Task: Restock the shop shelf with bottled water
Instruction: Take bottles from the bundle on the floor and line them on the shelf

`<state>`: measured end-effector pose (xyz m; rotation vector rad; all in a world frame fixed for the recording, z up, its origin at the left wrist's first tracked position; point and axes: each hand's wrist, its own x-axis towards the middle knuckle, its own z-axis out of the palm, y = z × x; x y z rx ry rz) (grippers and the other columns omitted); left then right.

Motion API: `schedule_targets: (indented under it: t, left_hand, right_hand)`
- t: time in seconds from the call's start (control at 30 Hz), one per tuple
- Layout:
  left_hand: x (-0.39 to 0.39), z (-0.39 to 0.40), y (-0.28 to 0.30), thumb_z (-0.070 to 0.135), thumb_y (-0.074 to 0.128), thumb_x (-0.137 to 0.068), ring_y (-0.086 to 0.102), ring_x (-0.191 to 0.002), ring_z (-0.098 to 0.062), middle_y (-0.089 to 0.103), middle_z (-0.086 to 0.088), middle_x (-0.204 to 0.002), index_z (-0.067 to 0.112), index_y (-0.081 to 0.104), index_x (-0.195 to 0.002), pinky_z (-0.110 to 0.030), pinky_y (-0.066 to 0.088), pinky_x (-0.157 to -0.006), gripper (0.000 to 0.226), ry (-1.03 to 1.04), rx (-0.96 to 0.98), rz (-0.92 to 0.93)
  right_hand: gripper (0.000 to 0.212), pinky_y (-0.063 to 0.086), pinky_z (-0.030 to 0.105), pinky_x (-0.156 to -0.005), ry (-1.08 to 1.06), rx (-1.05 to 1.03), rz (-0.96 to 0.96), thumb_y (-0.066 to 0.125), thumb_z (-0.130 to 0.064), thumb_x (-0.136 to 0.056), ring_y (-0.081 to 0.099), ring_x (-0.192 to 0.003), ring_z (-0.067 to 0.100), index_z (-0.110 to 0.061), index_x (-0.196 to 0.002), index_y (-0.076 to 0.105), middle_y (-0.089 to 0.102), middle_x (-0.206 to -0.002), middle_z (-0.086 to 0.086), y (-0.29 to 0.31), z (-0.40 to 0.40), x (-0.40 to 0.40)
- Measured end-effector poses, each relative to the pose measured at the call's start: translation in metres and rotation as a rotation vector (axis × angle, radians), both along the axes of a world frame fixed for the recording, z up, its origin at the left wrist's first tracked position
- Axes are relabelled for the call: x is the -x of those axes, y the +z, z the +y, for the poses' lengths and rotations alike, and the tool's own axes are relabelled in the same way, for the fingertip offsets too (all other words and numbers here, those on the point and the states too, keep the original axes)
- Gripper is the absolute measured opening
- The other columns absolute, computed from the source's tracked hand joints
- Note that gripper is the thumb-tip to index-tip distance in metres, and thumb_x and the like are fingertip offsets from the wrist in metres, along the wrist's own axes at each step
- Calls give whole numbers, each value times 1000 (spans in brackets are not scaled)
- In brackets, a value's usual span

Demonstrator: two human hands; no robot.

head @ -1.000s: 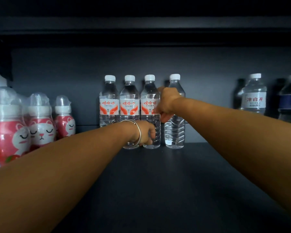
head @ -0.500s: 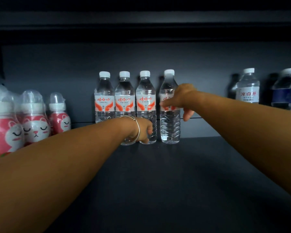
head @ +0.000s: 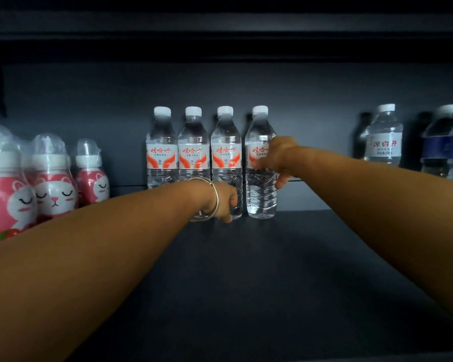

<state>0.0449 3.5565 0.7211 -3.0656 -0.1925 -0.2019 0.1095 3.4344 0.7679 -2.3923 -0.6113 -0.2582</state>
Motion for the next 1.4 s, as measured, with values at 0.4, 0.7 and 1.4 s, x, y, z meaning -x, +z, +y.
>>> schedule_targets:
  t: [0.4, 0.7, 1.4]
  left_hand:
    - [20, -56, 12, 22, 59, -90, 50, -93, -19, 57, -7, -115, 8, 53, -123, -29, 43, -86, 36, -25, -48, 63]
    - [74, -190, 18, 33, 61, -88, 53, -116, -27, 56, -9, -128, 8, 51, -129, -31, 42, -100, 49, -77, 0, -89]
    - [100, -538, -248, 15, 64, -82, 51, -111, -29, 48, -16, -122, 4, 48, -118, -25, 35, -84, 41, -497, 297, 35]
  right_hand:
    - [45, 39, 31, -96, -11, 648, -305, 52, -23, -96, 47, -125, 28, -6, -137, 45, 48, -138, 12, -8, -61, 37]
    - [56, 31, 33, -107, -7, 903, -356, 48, -27, -97, 35, -135, 30, -9, -146, 29, 34, -150, 13, -24, -200, 98]
    - [41, 46, 36, -89, -150, 741, 55, 55, -20, -90, 54, -115, 34, -9, -129, 50, 54, -125, 18, -291, -533, 169]
